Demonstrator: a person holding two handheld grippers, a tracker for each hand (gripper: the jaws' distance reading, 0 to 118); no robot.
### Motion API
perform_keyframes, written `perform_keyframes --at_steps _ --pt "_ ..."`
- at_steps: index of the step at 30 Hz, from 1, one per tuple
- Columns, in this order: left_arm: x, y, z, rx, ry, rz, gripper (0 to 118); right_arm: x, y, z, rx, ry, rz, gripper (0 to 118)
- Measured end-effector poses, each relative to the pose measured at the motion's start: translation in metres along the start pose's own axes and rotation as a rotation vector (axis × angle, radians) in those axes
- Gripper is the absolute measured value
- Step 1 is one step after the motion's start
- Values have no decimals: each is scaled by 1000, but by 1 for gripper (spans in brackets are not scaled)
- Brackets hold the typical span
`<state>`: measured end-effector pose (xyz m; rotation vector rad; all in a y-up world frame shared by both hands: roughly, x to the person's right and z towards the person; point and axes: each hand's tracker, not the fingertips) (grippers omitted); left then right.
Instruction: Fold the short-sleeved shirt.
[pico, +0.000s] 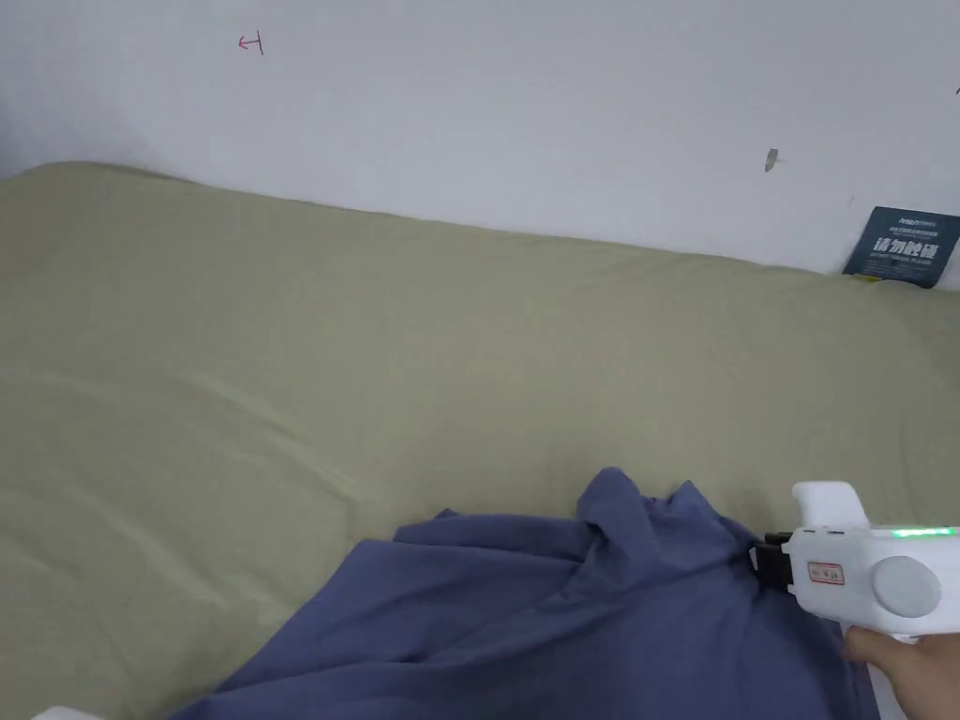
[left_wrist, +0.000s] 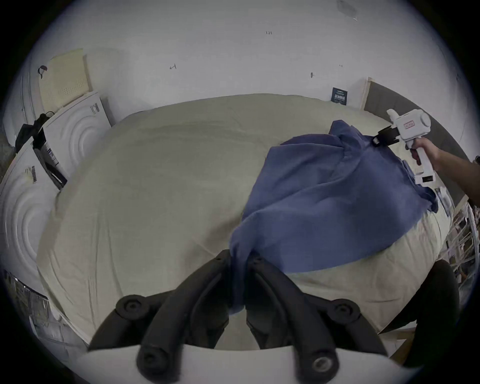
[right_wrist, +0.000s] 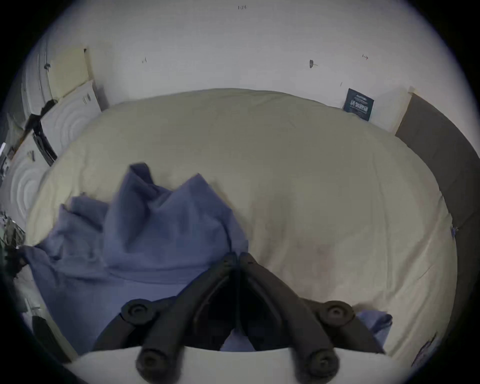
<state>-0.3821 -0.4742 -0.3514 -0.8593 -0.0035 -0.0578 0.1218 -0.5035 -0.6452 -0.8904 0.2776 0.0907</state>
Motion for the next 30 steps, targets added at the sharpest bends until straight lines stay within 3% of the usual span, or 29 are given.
perform_keyframes --at_steps 3,5,10,19,25,30 --pt "-2 8 -1 3 -8 14 9 -4 6 45 65 -5 15 2" --pt "-3 17 6 24 -23 32 9 -1 16 85 109 52 -24 2" --pt "-1 77 49 162 -24 34 8 -20 47 208 286 -17 82 2" --pt "-4 249 127 455 33 47 8 -2 138 407 698 -125 21 2" --pt "1 360 175 605 78 60 8 21 196 482 891 -167 -25 2" --pt "8 424 208 674 150 10 8 28 228 507 954 -144 -45 2"
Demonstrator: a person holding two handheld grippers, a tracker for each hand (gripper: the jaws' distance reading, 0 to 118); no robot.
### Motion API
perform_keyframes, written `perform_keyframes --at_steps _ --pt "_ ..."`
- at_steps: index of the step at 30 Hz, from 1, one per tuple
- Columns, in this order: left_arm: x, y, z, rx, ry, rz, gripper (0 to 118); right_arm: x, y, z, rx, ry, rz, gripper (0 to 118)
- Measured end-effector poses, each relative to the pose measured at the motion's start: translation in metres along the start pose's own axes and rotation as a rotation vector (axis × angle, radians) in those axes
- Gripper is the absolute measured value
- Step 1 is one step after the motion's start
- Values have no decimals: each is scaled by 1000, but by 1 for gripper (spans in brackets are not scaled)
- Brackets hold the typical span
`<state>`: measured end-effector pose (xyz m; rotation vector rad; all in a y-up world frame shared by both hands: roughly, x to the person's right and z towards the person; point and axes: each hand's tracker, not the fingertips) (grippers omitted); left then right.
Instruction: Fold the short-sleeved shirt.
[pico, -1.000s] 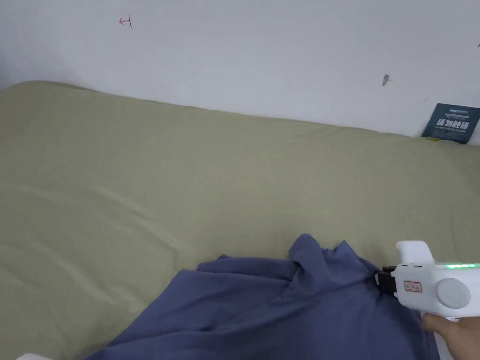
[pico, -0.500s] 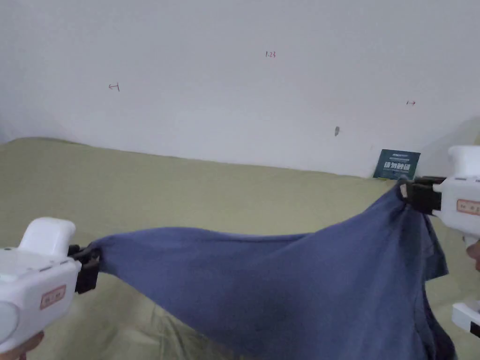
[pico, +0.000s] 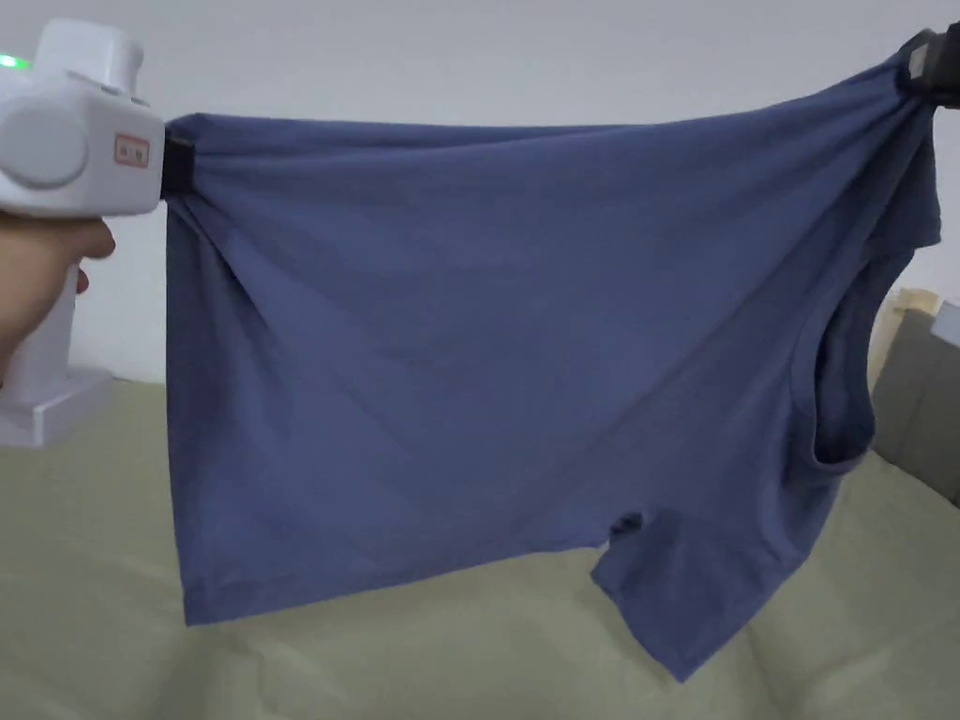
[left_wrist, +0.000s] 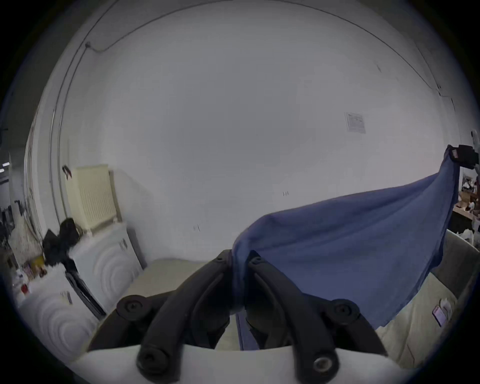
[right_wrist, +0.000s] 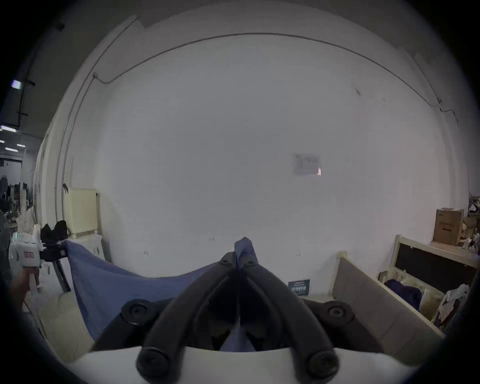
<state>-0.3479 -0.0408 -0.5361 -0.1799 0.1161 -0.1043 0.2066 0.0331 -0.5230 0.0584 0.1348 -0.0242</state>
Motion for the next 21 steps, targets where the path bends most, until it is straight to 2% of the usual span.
perform_keyframes --at_steps 3,6,11,13,17,21 --pt "-4 16 -15 11 11 -11 8 0 -2 -10 0 -12 19 2" --pt "2 1 -28 0 37 -52 8 1 -30 -22 -21 -15 15 2" --pt "17 -81 -61 -116 21 -21 8 5 -114 -39 -96 -50 -1 2" --pt "25 -121 -69 -128 63 -33 8 7 -146 -42 -124 -65 -16 2" --pt "34 -178 -54 -138 53 -2 8 2 -183 -19 -137 -64 -15 2" --pt "33 -202 -3 -129 2 23 8 -1 -195 32 -130 -42 -7 2"
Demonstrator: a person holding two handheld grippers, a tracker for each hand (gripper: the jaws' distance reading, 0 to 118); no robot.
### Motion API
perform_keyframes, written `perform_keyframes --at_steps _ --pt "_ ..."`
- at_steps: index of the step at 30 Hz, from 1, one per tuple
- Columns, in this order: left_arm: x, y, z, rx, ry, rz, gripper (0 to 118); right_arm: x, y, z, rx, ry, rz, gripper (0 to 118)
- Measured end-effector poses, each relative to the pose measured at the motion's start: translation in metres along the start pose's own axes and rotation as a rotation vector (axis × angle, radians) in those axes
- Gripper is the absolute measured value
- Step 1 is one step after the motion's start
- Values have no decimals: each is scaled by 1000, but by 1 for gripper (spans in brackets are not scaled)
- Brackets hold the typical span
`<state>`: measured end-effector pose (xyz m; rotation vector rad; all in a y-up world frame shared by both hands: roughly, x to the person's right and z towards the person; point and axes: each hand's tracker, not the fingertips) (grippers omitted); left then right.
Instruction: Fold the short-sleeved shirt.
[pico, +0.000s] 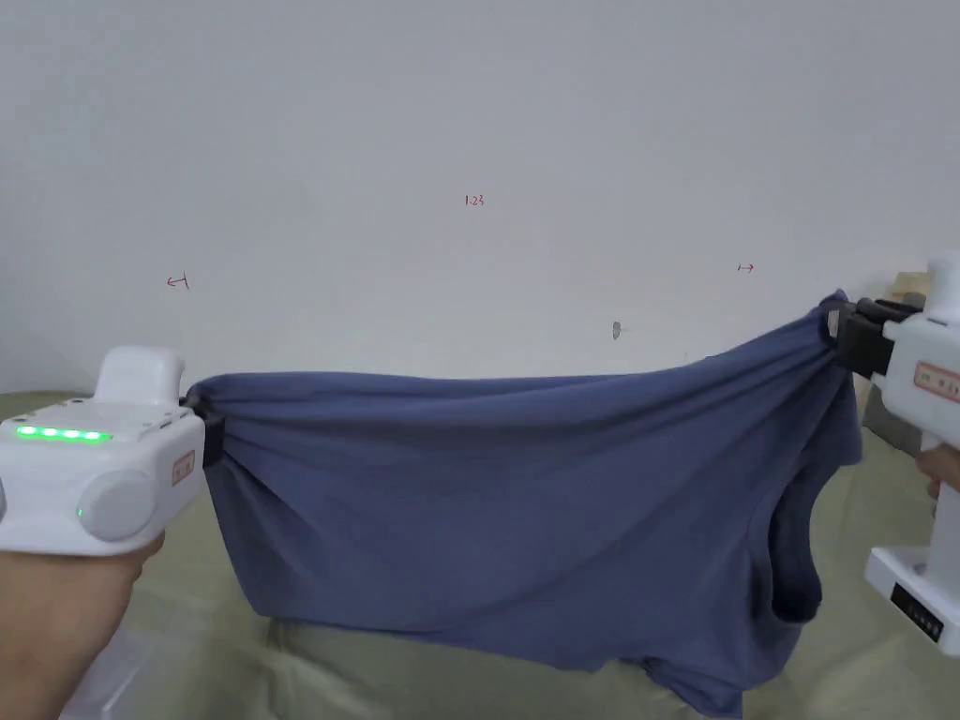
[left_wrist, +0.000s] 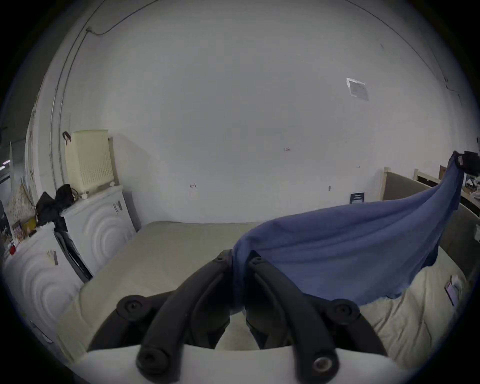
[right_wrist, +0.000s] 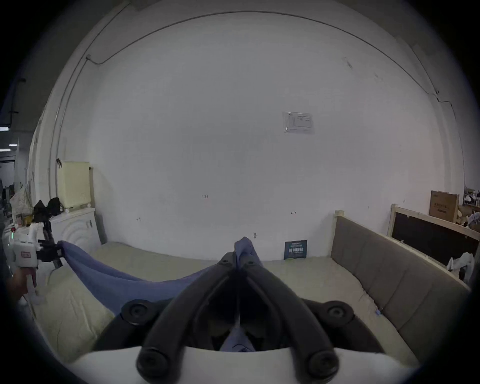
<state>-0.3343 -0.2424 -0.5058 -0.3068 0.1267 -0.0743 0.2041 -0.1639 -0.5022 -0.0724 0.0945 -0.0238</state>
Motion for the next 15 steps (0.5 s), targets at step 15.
perform_keyframes --at_steps 15 --pt "-12 -266 152 -445 -90 -71 8 -8 -292 192 -512 -2 191 2"
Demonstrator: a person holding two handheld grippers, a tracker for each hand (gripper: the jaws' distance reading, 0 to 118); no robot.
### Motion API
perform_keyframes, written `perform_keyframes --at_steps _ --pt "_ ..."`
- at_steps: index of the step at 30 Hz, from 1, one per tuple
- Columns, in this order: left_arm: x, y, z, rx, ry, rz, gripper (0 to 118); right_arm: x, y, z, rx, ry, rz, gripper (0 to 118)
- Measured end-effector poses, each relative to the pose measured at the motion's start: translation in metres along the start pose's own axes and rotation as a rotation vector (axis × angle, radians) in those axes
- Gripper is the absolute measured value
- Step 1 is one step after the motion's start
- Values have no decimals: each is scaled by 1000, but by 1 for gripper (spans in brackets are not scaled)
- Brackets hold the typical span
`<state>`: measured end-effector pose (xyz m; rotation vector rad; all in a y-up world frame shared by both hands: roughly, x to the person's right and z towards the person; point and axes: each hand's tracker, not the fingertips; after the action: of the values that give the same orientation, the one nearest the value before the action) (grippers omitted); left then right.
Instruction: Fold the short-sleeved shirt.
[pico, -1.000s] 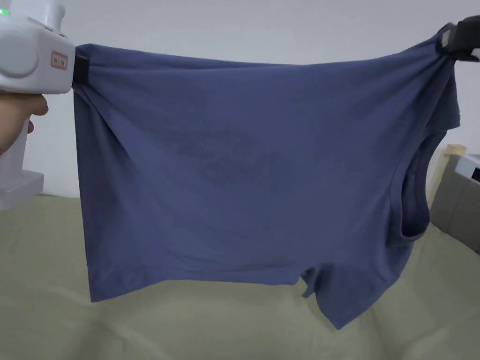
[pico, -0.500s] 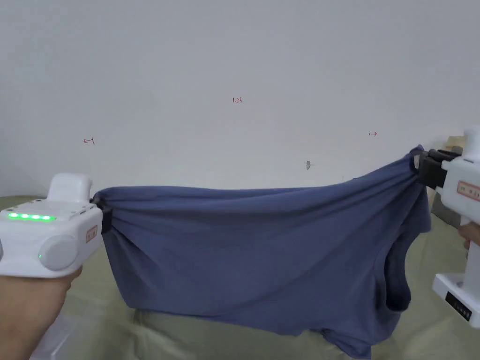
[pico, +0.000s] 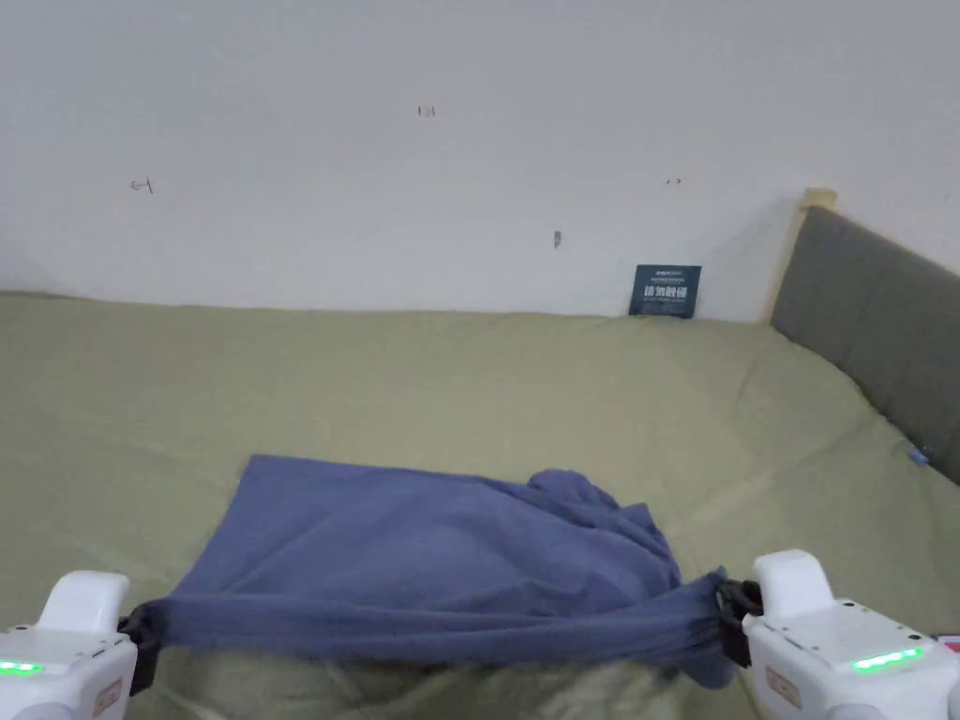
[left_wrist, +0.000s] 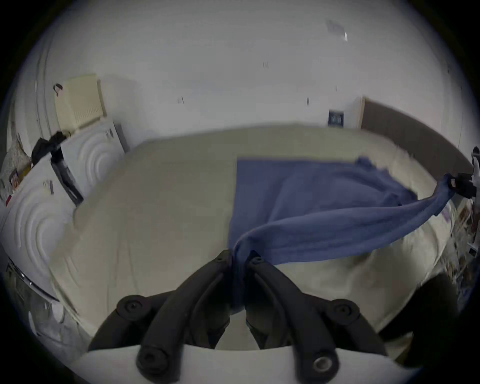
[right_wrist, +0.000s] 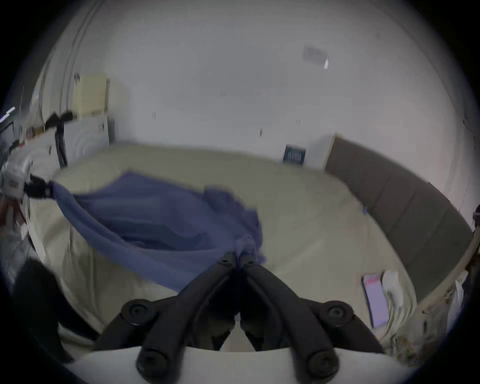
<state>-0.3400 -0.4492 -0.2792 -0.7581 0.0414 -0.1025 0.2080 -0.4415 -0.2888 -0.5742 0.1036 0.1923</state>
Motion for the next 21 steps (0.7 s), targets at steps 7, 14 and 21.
perform_keyframes --at_steps 7,14,21 --pt "7 -12 4 -46 -19 37 28 -14 -33 -7 -102 16 -54 30" --pt "21 7 70 290 42 46 118 -26 40 73 214 70 -117 78" --pt "27 -11 106 360 79 -32 43 -52 40 114 308 113 -165 7"
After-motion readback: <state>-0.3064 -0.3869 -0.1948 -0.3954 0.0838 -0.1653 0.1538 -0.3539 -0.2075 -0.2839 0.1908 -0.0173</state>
